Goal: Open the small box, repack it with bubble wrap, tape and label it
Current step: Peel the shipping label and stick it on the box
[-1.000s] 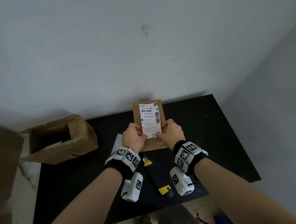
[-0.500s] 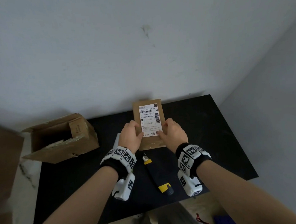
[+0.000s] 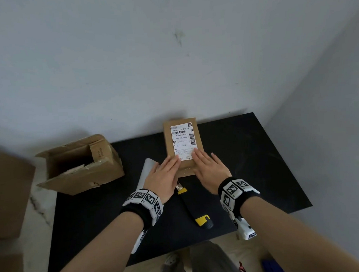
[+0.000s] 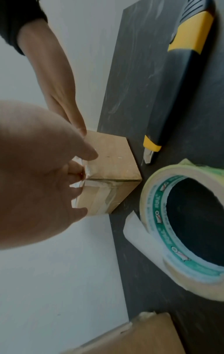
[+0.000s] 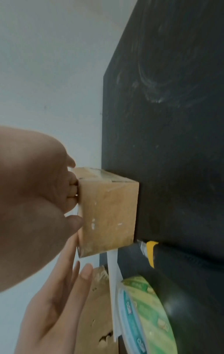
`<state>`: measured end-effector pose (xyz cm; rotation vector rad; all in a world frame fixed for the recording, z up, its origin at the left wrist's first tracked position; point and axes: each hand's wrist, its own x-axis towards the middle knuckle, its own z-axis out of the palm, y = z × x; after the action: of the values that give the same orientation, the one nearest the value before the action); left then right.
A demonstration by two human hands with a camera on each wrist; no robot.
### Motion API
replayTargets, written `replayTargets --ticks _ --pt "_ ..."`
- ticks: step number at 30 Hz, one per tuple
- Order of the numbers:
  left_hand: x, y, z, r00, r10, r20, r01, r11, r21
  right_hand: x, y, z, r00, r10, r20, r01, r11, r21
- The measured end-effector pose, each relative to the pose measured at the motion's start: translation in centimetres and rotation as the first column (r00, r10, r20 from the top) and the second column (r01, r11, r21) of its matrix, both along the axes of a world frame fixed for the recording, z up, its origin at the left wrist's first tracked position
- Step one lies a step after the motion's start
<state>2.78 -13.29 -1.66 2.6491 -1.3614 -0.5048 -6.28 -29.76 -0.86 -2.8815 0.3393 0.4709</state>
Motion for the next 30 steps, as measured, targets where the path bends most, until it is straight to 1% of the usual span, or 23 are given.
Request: replayTargets --ticks 2,4,6,8,12,16,19,24,30 --pt "0.0 0.0 0.3 0.999 -0.016 0.028 0.015 1.0 0.006 -0.5 -0.8 0.2 0.999 -0.036 -0.002 0.036 0.999 -0.002" --pt "0.0 -0.3 0.5 0.999 -0.017 0.046 0.017 1.0 -0.011 -0.7 -1.1 0.5 0.999 -0.041 0.028 0.041 0.999 0.009" --pt "0.2 -0.7 0.7 0.999 -0.01 0.034 0.011 1.0 -0.018 -0.4 -1.0 0.7 0.999 -0.003 0.047 0.002 1.0 0.028" --pt "0.5 -1.3 0.9 1.0 -0.017 0.022 0.017 1.0 -0.003 0.1 -0.8 0.6 0.999 0.044 0.032 -0.045 0.998 0.032" --pt "1.9 -2.2 1.5 0.997 -0.074 0.024 0.073 0.996 0.051 1.2 -1.3 0.1 0.999 0.037 -0.007 -0.036 0.998 0.058" --pt "3.7 -2.6 1.9 0.993 -0.095 -0.071 0.102 0.989 0.11 2.7 -2.2 0.2 0.999 0.034 -0.035 -0.031 0.996 0.089" --pt "5.1 -3.2 2.3 0.988 -0.096 -0.123 0.115 0.981 0.157 4.2 -3.0 0.2 0.997 0.048 -0.052 -0.044 0.996 0.078" --pt "7.4 -4.9 3.3 0.983 -0.075 -0.165 0.119 0.953 0.279 6.6 -4.2 0.9 0.995 0.055 -0.083 -0.049 0.996 0.077" --pt "9.6 -6.6 2.6 0.982 -0.031 -0.189 0.096 0.933 0.346 9.2 -5.8 0.7 0.996 0.061 -0.069 -0.055 0.995 0.086"
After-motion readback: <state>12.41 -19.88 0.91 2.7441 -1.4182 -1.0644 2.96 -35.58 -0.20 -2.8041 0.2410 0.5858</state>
